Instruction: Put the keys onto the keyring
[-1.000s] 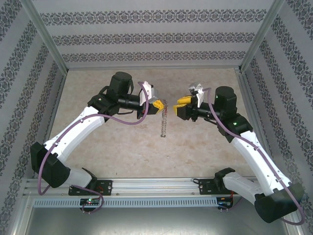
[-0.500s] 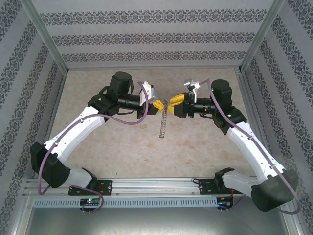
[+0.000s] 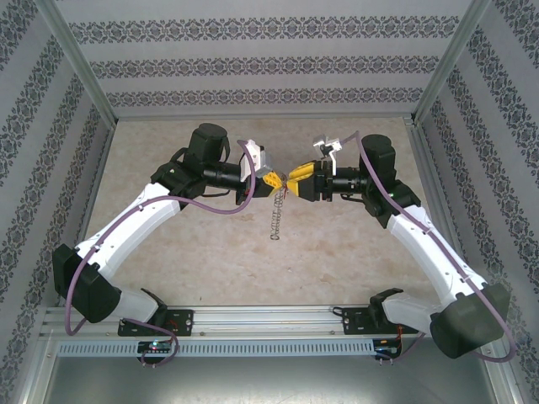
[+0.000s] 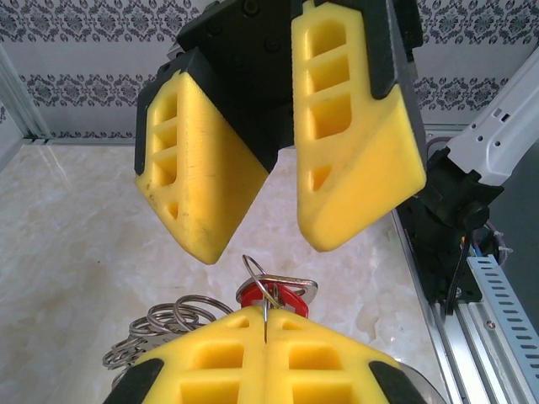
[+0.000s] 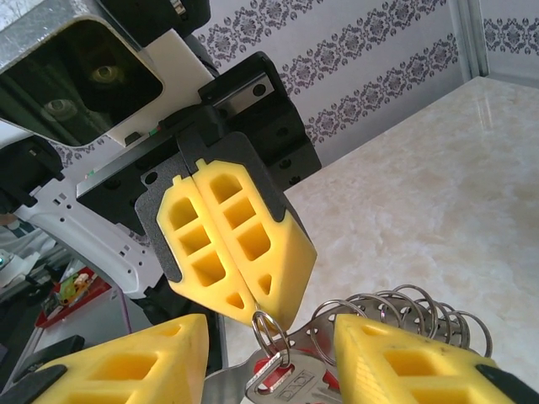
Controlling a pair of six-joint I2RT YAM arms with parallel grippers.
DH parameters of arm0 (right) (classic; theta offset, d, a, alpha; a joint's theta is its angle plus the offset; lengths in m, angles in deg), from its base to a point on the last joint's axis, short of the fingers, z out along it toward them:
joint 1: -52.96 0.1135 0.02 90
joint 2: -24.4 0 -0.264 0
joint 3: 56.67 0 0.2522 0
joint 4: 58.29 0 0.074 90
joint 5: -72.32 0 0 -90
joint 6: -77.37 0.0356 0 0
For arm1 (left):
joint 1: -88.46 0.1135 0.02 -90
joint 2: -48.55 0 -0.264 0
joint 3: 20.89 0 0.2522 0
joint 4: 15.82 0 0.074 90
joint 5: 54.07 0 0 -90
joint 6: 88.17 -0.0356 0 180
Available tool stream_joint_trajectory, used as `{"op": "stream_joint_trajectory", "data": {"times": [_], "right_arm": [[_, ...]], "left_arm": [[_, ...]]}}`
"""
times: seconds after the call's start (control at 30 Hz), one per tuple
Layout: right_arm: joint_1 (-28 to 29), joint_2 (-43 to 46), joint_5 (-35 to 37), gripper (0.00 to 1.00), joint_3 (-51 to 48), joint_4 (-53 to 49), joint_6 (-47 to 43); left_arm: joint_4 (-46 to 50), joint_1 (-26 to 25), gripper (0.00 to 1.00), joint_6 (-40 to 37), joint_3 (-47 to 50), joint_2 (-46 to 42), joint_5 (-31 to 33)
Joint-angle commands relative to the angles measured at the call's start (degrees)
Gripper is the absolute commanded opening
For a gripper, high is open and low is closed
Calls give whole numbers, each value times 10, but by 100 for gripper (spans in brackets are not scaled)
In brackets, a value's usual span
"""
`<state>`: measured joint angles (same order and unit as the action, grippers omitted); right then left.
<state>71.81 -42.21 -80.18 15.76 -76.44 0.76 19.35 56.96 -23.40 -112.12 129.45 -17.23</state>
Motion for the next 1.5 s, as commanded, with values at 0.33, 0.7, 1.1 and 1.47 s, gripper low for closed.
{"op": "stream_joint_trajectory", "data": {"times": [0.33, 0.7, 1.1, 1.47], "right_arm": [[-4, -10, -22, 28, 12, 17, -4], [-5, -12, -15, 0, 9, 16, -2], [-14, -2, 33, 0, -18, 10, 2], [-30, 32, 50, 0, -51, 13, 18]], "left_arm": [[-31, -6, 0, 5, -1, -16, -17], [-33, -6, 0, 7, -1, -15, -16], [-53, -5, 0, 14, 9, -24, -5], [-62, -6, 0, 18, 14, -27, 5]]}}
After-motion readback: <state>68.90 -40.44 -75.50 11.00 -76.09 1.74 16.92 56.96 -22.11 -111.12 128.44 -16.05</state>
